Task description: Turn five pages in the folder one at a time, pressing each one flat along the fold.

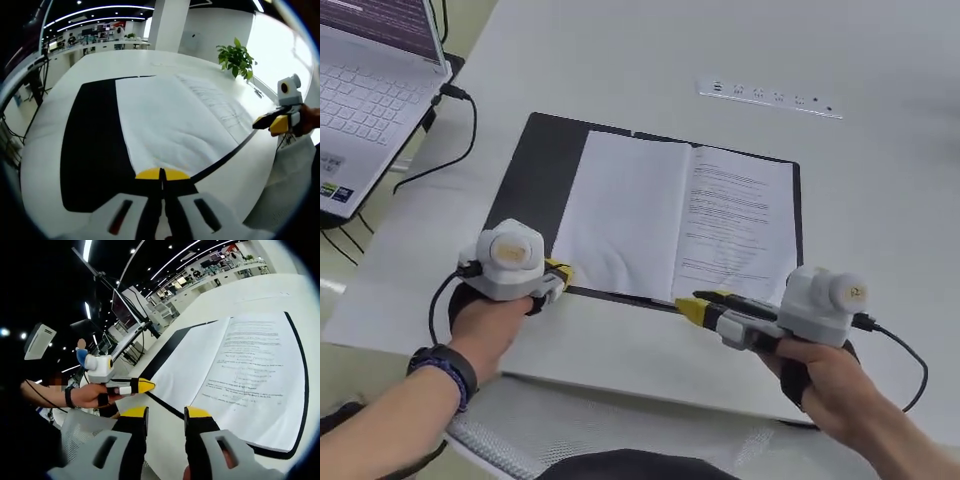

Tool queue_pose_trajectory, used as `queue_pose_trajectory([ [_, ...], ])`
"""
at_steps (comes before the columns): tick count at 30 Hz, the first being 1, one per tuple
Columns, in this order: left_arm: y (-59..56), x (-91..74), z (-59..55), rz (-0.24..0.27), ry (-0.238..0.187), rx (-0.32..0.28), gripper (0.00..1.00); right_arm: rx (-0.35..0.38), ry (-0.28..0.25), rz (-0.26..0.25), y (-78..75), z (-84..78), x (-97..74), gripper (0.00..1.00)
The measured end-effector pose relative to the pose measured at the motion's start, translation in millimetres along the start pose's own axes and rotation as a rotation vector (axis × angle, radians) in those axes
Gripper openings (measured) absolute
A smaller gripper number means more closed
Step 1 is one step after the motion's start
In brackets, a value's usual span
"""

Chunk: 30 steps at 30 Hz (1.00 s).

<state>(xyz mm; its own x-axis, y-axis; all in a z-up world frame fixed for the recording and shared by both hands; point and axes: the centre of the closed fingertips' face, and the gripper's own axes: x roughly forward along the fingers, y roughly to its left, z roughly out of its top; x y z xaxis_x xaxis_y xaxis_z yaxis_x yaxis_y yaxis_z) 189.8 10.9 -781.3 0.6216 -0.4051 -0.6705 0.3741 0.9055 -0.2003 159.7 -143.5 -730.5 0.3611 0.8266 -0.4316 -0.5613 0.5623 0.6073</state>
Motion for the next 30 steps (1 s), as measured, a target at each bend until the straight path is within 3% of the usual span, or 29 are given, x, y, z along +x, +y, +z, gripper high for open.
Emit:
queue_pose_trajectory([
  [5, -2.2, 1.1, 0.2, 0.010, 0.026, 0.046, 0.00, -0.002, -0.010, 0.008, -4.3, 10.6, 9.3, 0.24],
  [10, -1.2, 0.6, -0.7, 0.007, 0.015, 0.015, 0.00, -0.025, -0.006, 0.019, -9.2, 16.9, 14.4, 0.19],
  [12, -1.7, 1.0, -0.7, 0.008, 0.018, 0.023, 0.00, -0.030, 0.017, -0.001, -15.4, 15.3, 15.2, 0.15],
  [17, -1.3, 1.9, -1.1, 0.010, 0.020, 0.017, 0.00, -0.014, -0.019, -0.008, -28.4, 24.5, 18.1, 0.11],
  [21, -1.2, 3.6, -1.5, 0.014, 0.033, 0.034, 0.00, 0.003, -0.001, -0.054, -45.1, 26.0, 22.9, 0.07],
  [30, 5.7, 8.4, -3.9, 0.012, 0.049, 0.031, 0.00, 0.052, -0.084, -0.068, -67.8, 54.8, 32.0, 0.00],
])
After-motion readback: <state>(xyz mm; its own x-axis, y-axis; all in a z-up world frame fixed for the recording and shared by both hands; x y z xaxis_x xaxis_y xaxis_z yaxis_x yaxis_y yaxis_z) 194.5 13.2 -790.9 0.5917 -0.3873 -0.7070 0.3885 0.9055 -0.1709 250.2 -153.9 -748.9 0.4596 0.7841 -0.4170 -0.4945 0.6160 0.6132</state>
